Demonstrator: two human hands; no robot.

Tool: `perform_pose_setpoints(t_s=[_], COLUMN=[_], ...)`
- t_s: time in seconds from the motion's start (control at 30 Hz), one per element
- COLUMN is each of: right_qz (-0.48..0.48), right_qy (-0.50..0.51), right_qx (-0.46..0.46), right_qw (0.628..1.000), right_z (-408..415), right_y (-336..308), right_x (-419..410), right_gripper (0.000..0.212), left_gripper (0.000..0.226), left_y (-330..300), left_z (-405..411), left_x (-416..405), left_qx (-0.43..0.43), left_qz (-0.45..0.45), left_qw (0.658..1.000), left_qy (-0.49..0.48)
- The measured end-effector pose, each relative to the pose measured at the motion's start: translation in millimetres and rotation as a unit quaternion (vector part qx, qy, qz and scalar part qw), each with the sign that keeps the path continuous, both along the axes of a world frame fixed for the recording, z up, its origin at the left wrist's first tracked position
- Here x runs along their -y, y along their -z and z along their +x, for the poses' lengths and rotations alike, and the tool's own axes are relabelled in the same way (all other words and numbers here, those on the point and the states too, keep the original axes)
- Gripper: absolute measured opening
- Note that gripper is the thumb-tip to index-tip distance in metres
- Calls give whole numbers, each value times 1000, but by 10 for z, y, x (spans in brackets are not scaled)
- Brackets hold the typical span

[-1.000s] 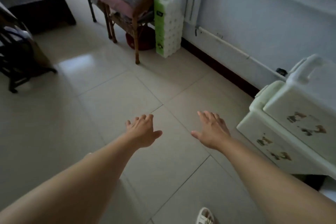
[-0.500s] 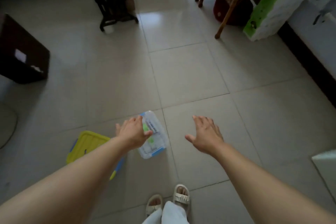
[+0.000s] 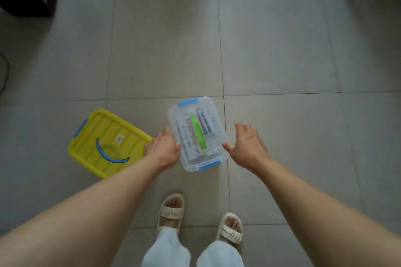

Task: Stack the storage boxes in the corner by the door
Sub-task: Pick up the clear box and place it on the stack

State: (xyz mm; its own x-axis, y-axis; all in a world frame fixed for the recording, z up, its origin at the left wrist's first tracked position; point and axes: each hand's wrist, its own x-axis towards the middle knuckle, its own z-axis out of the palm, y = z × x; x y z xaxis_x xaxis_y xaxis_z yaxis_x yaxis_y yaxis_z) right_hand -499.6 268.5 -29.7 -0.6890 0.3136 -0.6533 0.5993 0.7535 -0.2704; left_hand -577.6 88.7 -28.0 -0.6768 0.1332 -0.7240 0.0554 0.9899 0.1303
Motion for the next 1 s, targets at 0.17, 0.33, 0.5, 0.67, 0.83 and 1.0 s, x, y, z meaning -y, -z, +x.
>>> perform_pose_setpoints(t_s=[0.17,0.33,0.5,0.67,0.83,1.0], right_qz=[-4,7,-4,-7,-9,4], right_qy=[31,41,88,136,161,185], right_qx=[11,1,-22,-52,-68,-71], right_qw=[999,999,996,989,985,980], right_z=[-216,-357,-451,-503,-383,-214], right_y=[1064,1869,2372,2447,2027,1195], right_x=[51,14,15,38,-54,-259], right_gripper=[64,57,39,26,26,29], left_gripper=[52,54,50,43,42,41], left_y=[1121,1926,2360,2405,1990,1173], left_z=[-176,-270,-271,-250,-235,-216], left_x=[53,0,-51,-76,-176,-388], left_qx=[26,27,-1,-36,-53,-59], left_qz=[13,26,14,3,15,43], left_qw=[999,991,979,975,980,985], left_qy=[-30,-129,-204,-218,-191,-156])
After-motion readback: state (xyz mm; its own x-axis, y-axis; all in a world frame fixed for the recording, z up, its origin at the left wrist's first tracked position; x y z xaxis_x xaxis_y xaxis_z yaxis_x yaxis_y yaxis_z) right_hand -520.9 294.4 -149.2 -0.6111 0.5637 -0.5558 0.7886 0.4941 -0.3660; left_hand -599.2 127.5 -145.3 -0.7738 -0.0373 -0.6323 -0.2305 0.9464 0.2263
